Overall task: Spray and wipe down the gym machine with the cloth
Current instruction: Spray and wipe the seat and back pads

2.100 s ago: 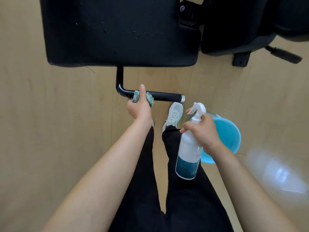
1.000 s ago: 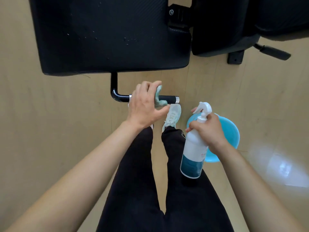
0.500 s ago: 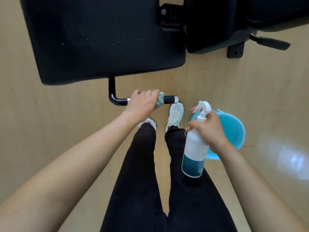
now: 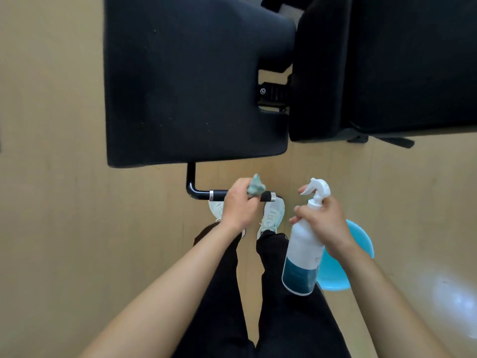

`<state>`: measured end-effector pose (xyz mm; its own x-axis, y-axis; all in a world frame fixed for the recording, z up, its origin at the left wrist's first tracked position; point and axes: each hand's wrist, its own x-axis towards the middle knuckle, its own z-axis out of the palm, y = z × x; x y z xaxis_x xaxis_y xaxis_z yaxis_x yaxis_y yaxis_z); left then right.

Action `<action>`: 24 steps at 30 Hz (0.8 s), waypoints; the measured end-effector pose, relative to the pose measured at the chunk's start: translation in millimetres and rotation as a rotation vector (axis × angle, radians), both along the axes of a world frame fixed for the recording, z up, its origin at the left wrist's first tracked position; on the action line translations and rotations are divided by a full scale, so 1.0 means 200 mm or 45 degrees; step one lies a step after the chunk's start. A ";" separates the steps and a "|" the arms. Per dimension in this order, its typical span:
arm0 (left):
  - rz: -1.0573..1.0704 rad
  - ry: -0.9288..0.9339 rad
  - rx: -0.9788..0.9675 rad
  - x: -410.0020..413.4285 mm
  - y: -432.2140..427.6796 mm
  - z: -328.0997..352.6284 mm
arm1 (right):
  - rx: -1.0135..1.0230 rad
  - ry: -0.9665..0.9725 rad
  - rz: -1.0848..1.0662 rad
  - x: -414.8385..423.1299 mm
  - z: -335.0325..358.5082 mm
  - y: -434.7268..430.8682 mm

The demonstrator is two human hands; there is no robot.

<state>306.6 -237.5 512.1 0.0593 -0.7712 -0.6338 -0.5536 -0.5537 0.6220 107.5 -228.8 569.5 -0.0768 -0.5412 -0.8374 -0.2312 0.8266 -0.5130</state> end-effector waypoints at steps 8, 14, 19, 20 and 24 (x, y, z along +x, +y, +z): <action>0.611 0.151 -0.001 0.38 -0.13 0.30 | -0.118 -0.042 0.086 0.23 0.18 -0.37; 0.738 0.150 0.030 0.50 -0.23 0.35 | -0.176 0.024 0.298 0.41 0.22 -0.65; 0.804 0.136 0.039 0.55 -0.30 0.35 | -0.241 -0.007 0.385 0.56 0.21 -0.86; 0.818 0.129 0.034 0.56 -0.31 0.35 | -0.241 -0.027 0.396 0.59 0.20 -0.90; 0.892 0.103 0.047 0.55 -0.34 0.35 | -0.185 -0.094 0.481 0.67 0.16 -1.04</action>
